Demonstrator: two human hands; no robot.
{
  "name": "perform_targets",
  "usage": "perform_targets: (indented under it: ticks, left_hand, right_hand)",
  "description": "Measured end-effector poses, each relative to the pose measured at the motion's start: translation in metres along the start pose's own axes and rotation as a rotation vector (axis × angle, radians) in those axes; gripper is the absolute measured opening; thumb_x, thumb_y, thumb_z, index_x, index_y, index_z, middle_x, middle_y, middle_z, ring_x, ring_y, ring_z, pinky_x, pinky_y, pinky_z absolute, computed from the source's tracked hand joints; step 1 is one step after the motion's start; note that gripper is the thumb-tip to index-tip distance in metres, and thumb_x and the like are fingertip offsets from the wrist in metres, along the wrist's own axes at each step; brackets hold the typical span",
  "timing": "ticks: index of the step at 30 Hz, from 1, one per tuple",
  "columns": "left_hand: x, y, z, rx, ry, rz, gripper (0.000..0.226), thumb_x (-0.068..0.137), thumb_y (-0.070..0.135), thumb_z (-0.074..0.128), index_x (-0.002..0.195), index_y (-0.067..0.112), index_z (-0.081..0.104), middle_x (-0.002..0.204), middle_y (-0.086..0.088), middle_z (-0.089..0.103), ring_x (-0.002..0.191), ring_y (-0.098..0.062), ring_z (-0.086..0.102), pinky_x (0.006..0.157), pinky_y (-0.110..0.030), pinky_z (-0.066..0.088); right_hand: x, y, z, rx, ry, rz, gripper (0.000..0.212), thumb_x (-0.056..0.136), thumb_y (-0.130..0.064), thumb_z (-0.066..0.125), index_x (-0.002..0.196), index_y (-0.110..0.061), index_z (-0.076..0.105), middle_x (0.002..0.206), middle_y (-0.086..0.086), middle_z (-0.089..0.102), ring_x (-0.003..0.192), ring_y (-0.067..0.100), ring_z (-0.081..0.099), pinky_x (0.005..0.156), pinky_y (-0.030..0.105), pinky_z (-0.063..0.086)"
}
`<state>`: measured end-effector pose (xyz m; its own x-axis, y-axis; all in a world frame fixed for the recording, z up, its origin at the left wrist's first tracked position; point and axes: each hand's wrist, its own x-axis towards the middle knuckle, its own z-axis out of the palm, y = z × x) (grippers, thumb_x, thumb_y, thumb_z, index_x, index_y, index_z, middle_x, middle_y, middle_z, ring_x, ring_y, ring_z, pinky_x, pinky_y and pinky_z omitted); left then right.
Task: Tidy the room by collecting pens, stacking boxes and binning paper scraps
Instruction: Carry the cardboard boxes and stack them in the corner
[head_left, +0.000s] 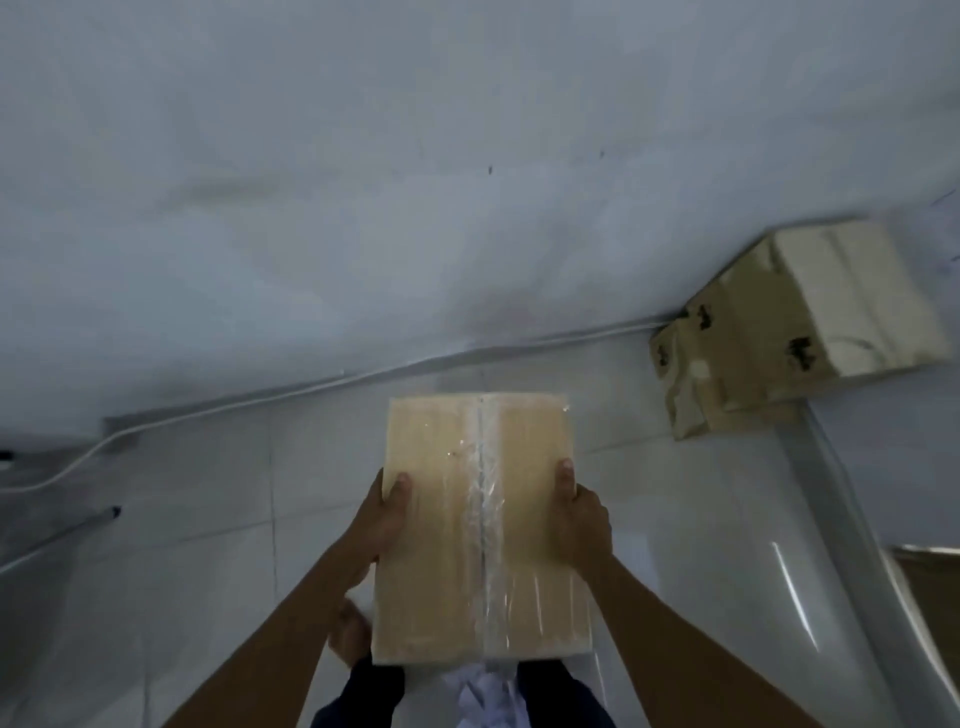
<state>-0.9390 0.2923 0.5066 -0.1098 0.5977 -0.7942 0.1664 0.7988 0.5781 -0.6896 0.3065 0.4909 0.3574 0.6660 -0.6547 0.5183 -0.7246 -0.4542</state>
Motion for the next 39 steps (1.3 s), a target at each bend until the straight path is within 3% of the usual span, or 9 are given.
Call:
perform_targets:
  ticks: [5, 8, 13, 20, 30, 35, 39]
  left_hand:
    - [-0.068, 0.061, -0.012, -0.025, 0.068, 0.084, 0.057, 0.094, 0.057, 0.037, 0.145, 0.030, 0.034, 0.143, -0.006, 0.048, 0.123, -0.029, 0.052, 0.103, -0.046, 0.045]
    - [-0.102, 0.087, -0.020, -0.020, 0.057, 0.139, 0.058, 0.093, 0.058, 0.040, 0.145, 0.033, 0.034, 0.143, -0.006, 0.048, 0.122, -0.030, 0.054, 0.101, -0.047, 0.047]
    - [-0.141, 0.106, -0.023, -0.063, 0.041, 0.169, 0.059, 0.092, 0.059, 0.044, 0.144, 0.032, 0.038, 0.138, -0.005, 0.053, 0.118, -0.029, 0.057, 0.099, -0.050, 0.048]
    - [-0.168, 0.130, -0.026, -0.140, 0.016, 0.135, 0.062, 0.091, 0.058, 0.046, 0.146, 0.029, 0.037, 0.141, -0.006, 0.051, 0.121, -0.030, 0.054, 0.101, -0.051, 0.046]
    - [-0.172, 0.167, -0.022, -0.146, -0.022, 0.230, 0.061, 0.095, 0.052, 0.044, 0.148, 0.024, 0.033, 0.143, -0.009, 0.048, 0.124, -0.032, 0.052, 0.102, -0.051, 0.046]
    - [-0.175, 0.173, -0.017, -0.110, -0.027, 0.266, 0.062, 0.094, 0.053, 0.044, 0.148, 0.022, 0.033, 0.144, -0.010, 0.047, 0.127, -0.032, 0.050, 0.105, -0.050, 0.043]
    - [-0.177, 0.172, -0.007, -0.095, -0.042, 0.272, 0.065, 0.094, 0.052, 0.046, 0.149, 0.019, 0.032, 0.147, -0.011, 0.044, 0.130, -0.033, 0.047, 0.107, -0.050, 0.041]
  right_hand:
    - [-0.051, -0.038, -0.053, -0.045, 0.107, -0.058, 0.088, 0.087, -0.074, 0.010, 0.109, -0.008, 0.065, 0.101, 0.014, 0.066, 0.084, 0.028, 0.058, 0.072, 0.034, 0.038]
    - [-0.082, -0.057, -0.081, -0.025, 0.165, -0.080, 0.087, 0.086, -0.074, 0.008, 0.100, -0.010, 0.066, 0.085, 0.009, 0.061, 0.074, 0.024, 0.054, 0.069, 0.032, 0.036]
    - [-0.121, -0.069, -0.111, -0.029, 0.202, -0.090, 0.074, 0.082, -0.076, 0.004, 0.062, -0.022, 0.052, 0.062, -0.004, 0.051, 0.057, 0.010, 0.048, 0.053, 0.029, 0.032]
    - [-0.142, -0.087, -0.141, -0.062, 0.255, -0.118, 0.081, 0.090, -0.071, 0.013, 0.087, -0.011, 0.067, 0.081, 0.007, 0.062, 0.073, 0.024, 0.059, 0.067, 0.033, 0.042]
    - [-0.153, -0.106, -0.171, -0.031, 0.298, -0.175, 0.077, 0.093, -0.065, 0.012, 0.083, -0.011, 0.065, 0.074, 0.006, 0.060, 0.068, 0.019, 0.059, 0.066, 0.031, 0.045]
    - [-0.162, -0.107, -0.179, 0.046, 0.320, -0.136, 0.081, 0.090, -0.070, 0.012, 0.091, -0.011, 0.067, 0.089, 0.009, 0.067, 0.082, 0.023, 0.064, 0.082, 0.037, 0.050]
    - [-0.173, -0.098, -0.187, 0.093, 0.350, -0.128, 0.082, 0.091, -0.070, 0.012, 0.087, -0.010, 0.068, 0.084, 0.008, 0.068, 0.077, 0.021, 0.065, 0.082, 0.038, 0.053]
